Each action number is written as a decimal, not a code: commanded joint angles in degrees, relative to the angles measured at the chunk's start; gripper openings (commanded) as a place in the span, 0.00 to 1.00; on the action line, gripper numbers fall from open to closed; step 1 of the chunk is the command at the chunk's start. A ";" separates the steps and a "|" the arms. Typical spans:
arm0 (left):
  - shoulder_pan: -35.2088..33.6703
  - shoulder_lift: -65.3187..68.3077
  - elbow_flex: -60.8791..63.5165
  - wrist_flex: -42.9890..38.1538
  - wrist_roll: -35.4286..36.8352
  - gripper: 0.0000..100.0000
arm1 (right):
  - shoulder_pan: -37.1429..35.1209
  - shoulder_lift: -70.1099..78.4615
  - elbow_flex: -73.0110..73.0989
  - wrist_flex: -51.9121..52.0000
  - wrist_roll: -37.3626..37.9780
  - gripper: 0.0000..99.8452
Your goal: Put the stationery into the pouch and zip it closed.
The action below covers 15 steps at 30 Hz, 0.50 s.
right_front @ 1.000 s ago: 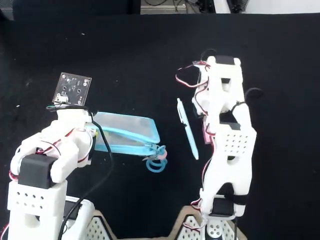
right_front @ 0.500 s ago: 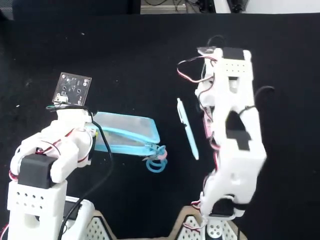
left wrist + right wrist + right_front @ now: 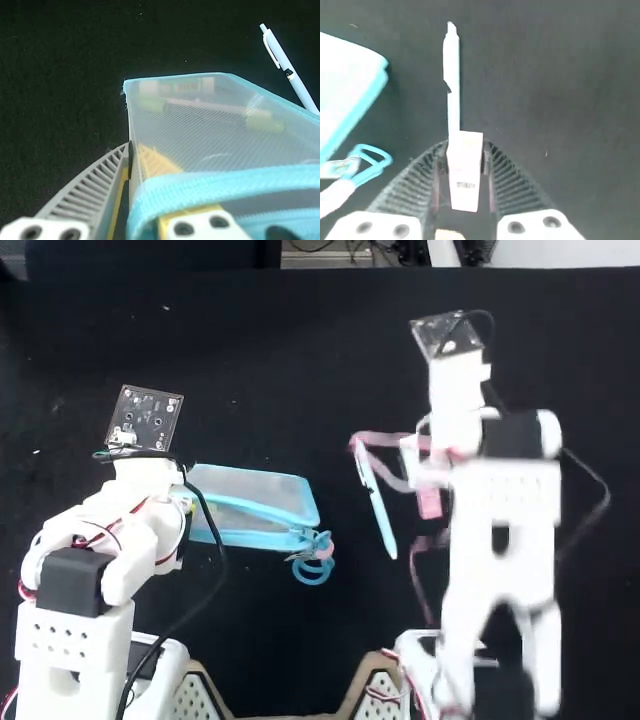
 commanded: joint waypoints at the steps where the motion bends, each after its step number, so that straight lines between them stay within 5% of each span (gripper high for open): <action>1: -0.13 0.35 0.84 -0.53 -0.35 0.03 | -8.88 -13.05 0.84 0.70 -1.93 0.01; 8: -0.13 0.35 0.84 -0.53 -0.35 0.03 | -24.79 -31.25 1.71 -4.57 -8.18 0.01; 15: -0.13 0.35 0.84 -0.53 -0.35 0.03 | -42.20 -42.77 11.30 -21.10 -8.18 0.01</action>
